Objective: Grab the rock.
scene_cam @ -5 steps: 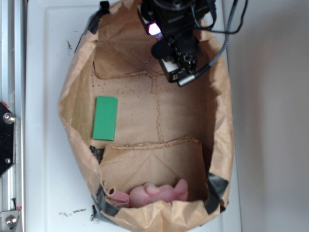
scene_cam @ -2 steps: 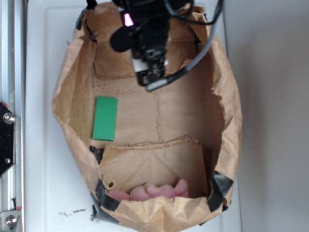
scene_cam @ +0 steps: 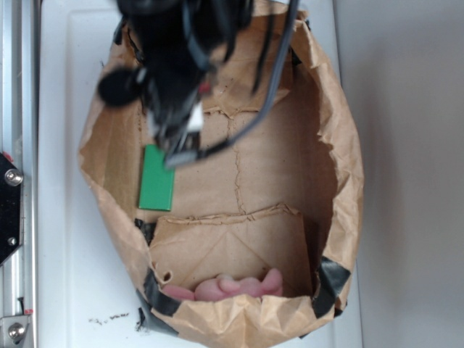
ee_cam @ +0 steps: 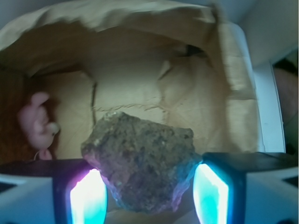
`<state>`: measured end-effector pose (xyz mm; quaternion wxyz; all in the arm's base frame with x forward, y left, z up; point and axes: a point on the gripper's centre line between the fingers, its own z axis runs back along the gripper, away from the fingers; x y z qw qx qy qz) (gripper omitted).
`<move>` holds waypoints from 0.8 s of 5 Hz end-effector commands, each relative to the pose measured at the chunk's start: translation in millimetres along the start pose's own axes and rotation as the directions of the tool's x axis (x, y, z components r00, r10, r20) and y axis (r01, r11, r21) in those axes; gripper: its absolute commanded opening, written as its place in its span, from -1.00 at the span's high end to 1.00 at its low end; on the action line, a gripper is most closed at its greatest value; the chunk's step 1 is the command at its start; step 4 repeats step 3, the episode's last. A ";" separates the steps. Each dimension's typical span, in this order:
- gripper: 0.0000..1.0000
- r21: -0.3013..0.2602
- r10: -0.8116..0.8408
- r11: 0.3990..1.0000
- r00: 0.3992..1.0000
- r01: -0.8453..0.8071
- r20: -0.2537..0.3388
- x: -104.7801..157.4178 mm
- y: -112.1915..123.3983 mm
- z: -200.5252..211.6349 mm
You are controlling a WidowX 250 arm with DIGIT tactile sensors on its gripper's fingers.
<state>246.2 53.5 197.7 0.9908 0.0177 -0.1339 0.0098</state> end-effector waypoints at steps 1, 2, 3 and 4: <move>1.00 0.035 -0.045 0.999 0.995 0.042 0.091 3.4 -28.6 11.6; 1.00 0.017 -0.011 1.000 0.997 0.010 0.075 14.7 -28.7 7.8; 1.00 0.002 0.020 1.000 0.996 -0.020 0.081 22.6 -27.9 6.6; 1.00 0.002 0.020 1.000 0.996 -0.020 0.081 22.6 -27.9 6.6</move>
